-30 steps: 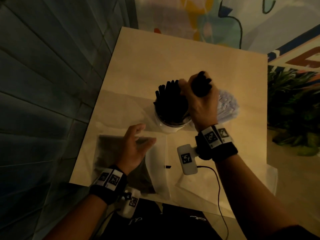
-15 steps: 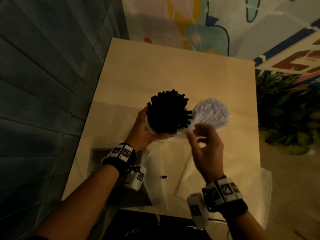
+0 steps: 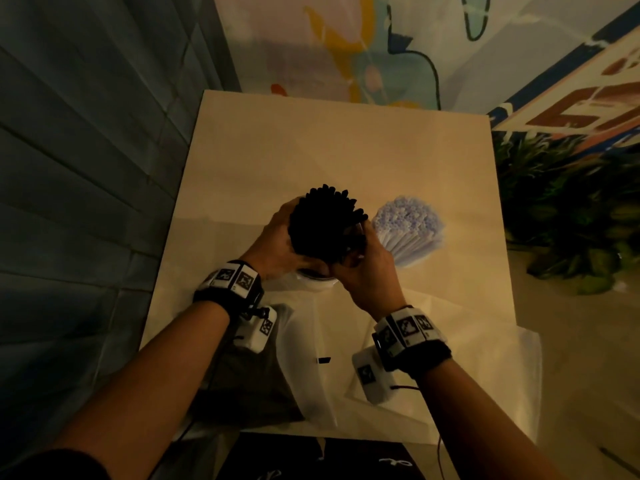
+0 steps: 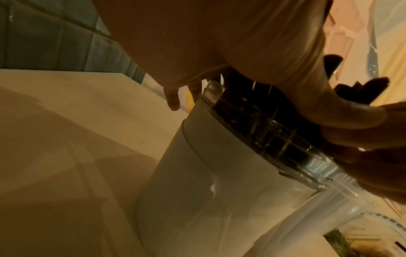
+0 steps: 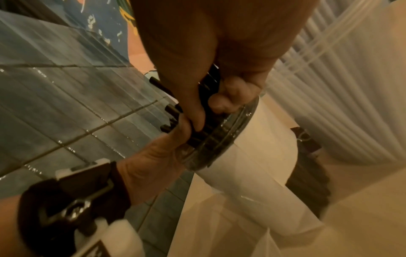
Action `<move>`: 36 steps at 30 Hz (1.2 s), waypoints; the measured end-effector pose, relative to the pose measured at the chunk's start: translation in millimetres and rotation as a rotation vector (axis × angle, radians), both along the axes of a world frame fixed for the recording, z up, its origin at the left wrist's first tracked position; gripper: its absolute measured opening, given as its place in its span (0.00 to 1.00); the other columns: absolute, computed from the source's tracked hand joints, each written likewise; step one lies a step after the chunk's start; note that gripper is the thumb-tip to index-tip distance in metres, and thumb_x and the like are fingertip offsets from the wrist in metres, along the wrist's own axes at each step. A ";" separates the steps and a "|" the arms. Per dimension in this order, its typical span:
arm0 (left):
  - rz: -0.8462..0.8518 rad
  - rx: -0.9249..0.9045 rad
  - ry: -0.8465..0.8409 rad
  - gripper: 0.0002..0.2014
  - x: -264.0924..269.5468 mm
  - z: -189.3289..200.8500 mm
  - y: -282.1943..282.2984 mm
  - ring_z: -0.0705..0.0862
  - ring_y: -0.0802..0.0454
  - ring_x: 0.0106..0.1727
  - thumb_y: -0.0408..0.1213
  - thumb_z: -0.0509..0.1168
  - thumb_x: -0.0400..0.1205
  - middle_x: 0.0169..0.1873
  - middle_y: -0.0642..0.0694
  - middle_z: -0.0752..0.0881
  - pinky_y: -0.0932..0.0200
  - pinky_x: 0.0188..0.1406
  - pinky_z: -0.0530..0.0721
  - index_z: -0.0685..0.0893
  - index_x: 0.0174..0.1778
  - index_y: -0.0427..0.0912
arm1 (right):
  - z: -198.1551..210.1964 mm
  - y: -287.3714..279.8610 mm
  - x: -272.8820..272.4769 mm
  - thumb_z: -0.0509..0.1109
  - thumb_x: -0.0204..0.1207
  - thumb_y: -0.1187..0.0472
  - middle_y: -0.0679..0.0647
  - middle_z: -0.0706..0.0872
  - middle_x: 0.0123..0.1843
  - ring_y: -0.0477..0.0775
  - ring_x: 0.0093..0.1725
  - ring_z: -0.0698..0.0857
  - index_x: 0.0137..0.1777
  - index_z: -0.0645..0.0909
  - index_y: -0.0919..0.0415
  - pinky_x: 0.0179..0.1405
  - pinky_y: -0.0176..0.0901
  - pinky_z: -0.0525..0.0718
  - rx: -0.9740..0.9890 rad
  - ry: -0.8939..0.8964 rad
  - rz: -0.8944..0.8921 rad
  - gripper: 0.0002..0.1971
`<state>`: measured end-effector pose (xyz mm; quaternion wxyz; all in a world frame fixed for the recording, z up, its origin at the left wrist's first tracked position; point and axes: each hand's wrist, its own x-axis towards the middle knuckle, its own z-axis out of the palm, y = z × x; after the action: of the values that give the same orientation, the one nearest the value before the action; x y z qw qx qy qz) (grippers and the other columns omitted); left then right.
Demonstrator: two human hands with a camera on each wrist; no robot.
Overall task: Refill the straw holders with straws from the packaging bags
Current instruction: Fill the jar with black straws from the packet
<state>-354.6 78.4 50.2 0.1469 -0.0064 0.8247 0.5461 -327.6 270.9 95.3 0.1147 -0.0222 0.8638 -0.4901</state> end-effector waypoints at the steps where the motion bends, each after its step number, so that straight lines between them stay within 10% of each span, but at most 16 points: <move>1: -0.017 -0.013 0.010 0.60 1.3 -0.9 -1.4 0.71 0.49 0.78 0.63 0.86 0.51 0.78 0.51 0.70 0.38 0.76 0.73 0.58 0.77 0.74 | 1.9 0.6 -2.1 0.82 0.69 0.54 0.46 0.85 0.59 0.53 0.53 0.87 0.81 0.63 0.53 0.51 0.53 0.88 -0.001 -0.020 0.009 0.43; 5: -0.096 -0.078 0.048 0.61 -1.2 7.9 -3.8 0.67 0.50 0.81 0.67 0.82 0.50 0.81 0.53 0.65 0.39 0.79 0.69 0.54 0.77 0.75 | 8.8 3.6 -15.5 0.82 0.69 0.53 0.56 0.81 0.72 0.62 0.61 0.86 0.86 0.53 0.51 0.52 0.48 0.86 0.060 -0.097 0.080 0.51; 9: -0.135 -0.177 0.009 0.65 -11.6 11.8 -2.6 0.66 0.51 0.81 0.63 0.84 0.50 0.81 0.55 0.65 0.41 0.81 0.67 0.56 0.82 0.62 | 12.4 -0.1 -29.3 0.82 0.70 0.53 0.56 0.83 0.69 0.59 0.65 0.83 0.81 0.65 0.54 0.53 0.39 0.78 0.133 -0.088 0.174 0.42; 16: -0.017 0.092 -0.008 0.38 -11.6 31.3 4.4 0.83 0.59 0.64 0.49 0.85 0.59 0.61 0.54 0.84 0.57 0.67 0.80 0.76 0.63 0.61 | 32.0 4.1 -42.6 0.79 0.71 0.56 0.49 0.87 0.46 0.47 0.36 0.84 0.64 0.79 0.55 0.37 0.41 0.82 0.044 -0.097 0.071 0.22; 23: 0.083 0.149 -0.124 0.58 -3.5 24.5 1.5 0.75 0.54 0.75 0.65 0.83 0.54 0.76 0.53 0.74 0.44 0.76 0.75 0.61 0.79 0.62 | 36.6 -3.2 -35.7 0.80 0.72 0.54 0.54 0.86 0.35 0.53 0.33 0.87 0.80 0.62 0.50 0.39 0.50 0.90 -0.016 -0.056 0.003 0.40; 30: 0.188 0.068 -0.140 0.59 31.0 26.2 -18.2 0.65 0.59 0.77 0.52 0.82 0.62 0.81 0.52 0.67 0.51 0.77 0.68 0.53 0.85 0.54 | 51.9 15.3 13.1 0.73 0.80 0.57 0.52 0.82 0.33 0.46 0.28 0.79 0.58 0.82 0.59 0.29 0.40 0.81 -0.139 0.254 -0.011 0.10; 36: 0.248 -0.030 -0.174 0.54 122.3 8.7 -59.9 0.67 0.57 0.79 0.60 0.81 0.62 0.81 0.55 0.67 0.46 0.79 0.69 0.59 0.82 0.59 | 11.6 29.4 80.6 0.70 0.82 0.59 0.50 0.79 0.24 0.46 0.22 0.75 0.48 0.83 0.55 0.24 0.31 0.72 -0.032 0.039 0.131 0.02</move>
<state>-232.3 18.5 58.9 0.1491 -0.1580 0.8099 0.5449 -247.0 300.3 106.9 0.1294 -0.0900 0.8545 -0.4949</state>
